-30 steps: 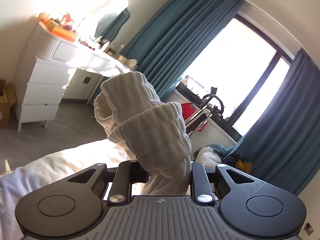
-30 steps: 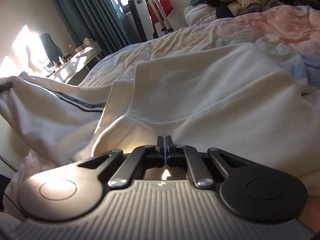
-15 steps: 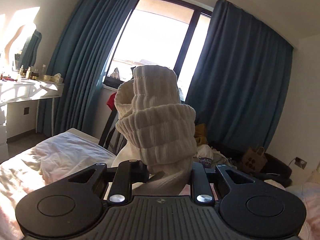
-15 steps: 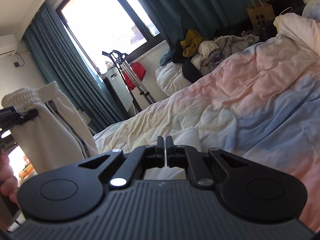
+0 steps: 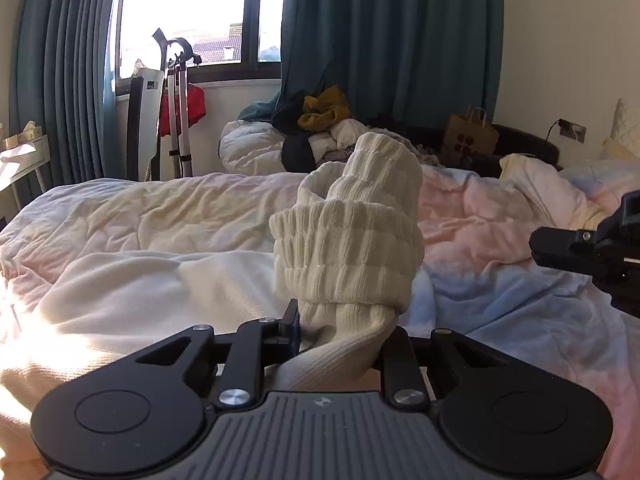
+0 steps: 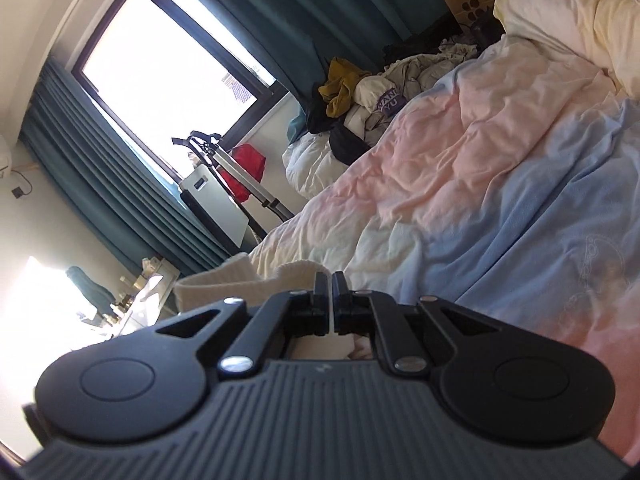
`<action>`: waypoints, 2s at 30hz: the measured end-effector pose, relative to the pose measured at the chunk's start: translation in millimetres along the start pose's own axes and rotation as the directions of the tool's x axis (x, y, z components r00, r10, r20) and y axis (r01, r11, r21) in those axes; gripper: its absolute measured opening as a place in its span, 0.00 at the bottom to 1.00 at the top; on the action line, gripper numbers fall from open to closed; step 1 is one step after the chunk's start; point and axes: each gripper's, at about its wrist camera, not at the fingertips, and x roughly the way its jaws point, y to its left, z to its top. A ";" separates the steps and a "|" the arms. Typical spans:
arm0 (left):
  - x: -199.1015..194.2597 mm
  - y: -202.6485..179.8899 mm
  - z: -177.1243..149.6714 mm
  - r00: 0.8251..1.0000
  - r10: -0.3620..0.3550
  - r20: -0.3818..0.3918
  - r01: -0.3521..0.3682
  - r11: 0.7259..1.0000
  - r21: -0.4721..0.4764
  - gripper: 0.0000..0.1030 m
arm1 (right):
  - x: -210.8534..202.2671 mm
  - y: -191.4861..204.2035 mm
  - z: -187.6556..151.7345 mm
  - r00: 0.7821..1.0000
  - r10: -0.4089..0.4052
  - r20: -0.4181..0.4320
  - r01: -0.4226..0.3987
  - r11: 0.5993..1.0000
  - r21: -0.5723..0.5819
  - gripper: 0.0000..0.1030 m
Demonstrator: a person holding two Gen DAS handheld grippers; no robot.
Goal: Fold clothes
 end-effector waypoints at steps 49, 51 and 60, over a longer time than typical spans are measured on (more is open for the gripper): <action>-62.7 111.7 -78.6 0.999 -0.035 -0.007 0.033 0.834 0.551 0.75 | 138.2 14.2 14.9 0.971 -0.109 -0.213 0.059 0.972 -0.227 0.50; -63.9 111.2 -79.5 0.999 -0.047 -0.004 0.041 0.831 0.555 0.75 | 148.6 3.9 17.7 0.967 -0.115 -0.229 0.062 0.972 -0.226 0.50; -63.2 111.7 -77.2 0.998 -0.063 0.015 0.045 0.840 0.540 0.76 | 161.9 -38.5 17.8 0.951 -0.055 -0.304 0.047 0.998 -0.033 0.52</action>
